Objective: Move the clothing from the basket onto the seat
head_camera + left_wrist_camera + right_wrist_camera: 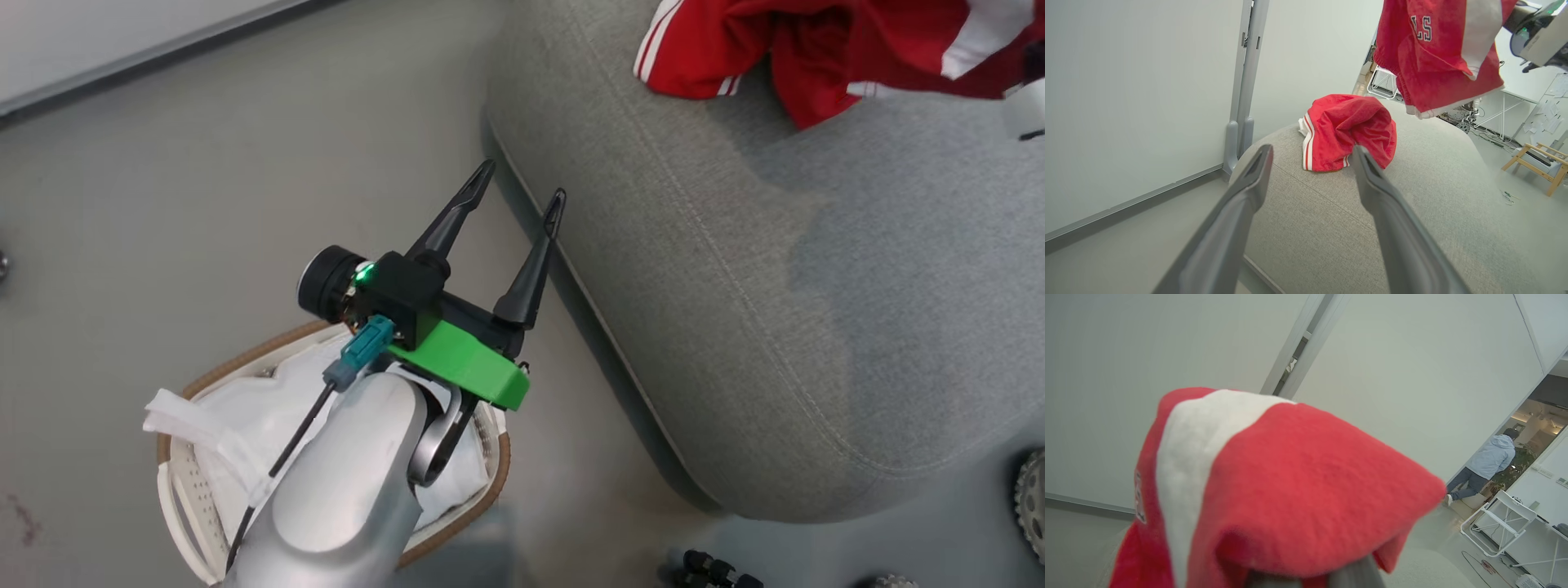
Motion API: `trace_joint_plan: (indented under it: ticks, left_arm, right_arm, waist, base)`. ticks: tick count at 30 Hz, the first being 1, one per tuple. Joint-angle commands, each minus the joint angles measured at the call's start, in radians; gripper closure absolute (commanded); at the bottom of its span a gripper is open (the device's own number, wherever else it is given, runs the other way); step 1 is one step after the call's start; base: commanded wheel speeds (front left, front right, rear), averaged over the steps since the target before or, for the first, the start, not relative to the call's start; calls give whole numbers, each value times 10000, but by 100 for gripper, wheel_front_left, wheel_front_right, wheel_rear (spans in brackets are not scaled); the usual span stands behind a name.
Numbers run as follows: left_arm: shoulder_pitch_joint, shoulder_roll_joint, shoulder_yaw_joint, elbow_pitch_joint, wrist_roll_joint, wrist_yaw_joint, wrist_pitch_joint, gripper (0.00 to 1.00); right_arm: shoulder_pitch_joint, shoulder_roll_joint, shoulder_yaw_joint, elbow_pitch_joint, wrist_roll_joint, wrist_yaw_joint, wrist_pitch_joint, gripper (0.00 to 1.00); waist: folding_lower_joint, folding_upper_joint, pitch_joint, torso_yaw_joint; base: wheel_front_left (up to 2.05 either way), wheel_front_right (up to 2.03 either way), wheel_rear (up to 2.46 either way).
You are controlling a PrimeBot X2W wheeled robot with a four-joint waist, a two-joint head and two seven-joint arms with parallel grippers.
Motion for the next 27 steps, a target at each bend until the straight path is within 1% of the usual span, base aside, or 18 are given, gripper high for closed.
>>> trace_joint_plan:
  ticks: [1,9,12,18,19,20,21,22,23,27]
  left_arm:
    - [-334,62,-75,-72,49,-20,7,0]
    - [-1178,49,-561,-174,-38,-20,7,0]
    - [-1299,41,-563,-146,-47,-20,7,0]
    - [-1122,36,-489,45,-69,-20,7,0]
    - [-1036,37,-466,87,-61,-20,7,0]
    - [-969,36,-438,118,-68,-20,7,0]
    - [-902,35,-402,148,-93,-20,7,0]
    - [-859,35,-374,176,-110,-20,7,0]
    - [-799,34,-334,208,-123,-20,6,0]
    - [-504,49,-150,366,-153,-20,6,0]
  right_arm:
    - [-337,-124,-139,205,-142,-14,-18,100]
    - [-1637,-820,-1092,1913,-762,-14,-12,100]
    - [-1773,-861,-1634,2577,-1079,-14,-12,100]
    - [-1095,-437,-3308,3549,-1830,-14,-12,100]
    - [-950,-395,-3592,3687,-1961,-14,-12,86]
    - [-844,-346,-3819,3758,-2031,-14,-12,86]
    - [-669,-244,-4059,3780,-2085,-14,-13,47]
    - [-493,-141,-4224,3765,-2086,-14,-12,27]
    - [-275,-40,-4370,3762,-2114,-14,-12,0]
    - [409,414,-4605,3474,-1933,-14,-12,0]
  waist:
    - [-1,-1,1177,925]
    - [-1,-1,2176,1716]
    - [-1,-1,2435,1950]
    - [-1,-1,2481,2174]
    - [-1,-1,2418,2187]
    - [-1,-1,2355,2189]
    - [-1,-1,2271,2171]
    - [-1,-1,2185,2150]
    - [-1,-1,2078,2120]
    - [-1,-1,1600,1940]
  base:
    - [0,0,0]
    - [0,0,0]
    - [0,0,0]
    - [0,0,0]
    - [0,0,0]
    - [0,0,0]
    - [0,0,0]
    - [0,0,0]
    - [0,0,0]
    - [0,0,0]
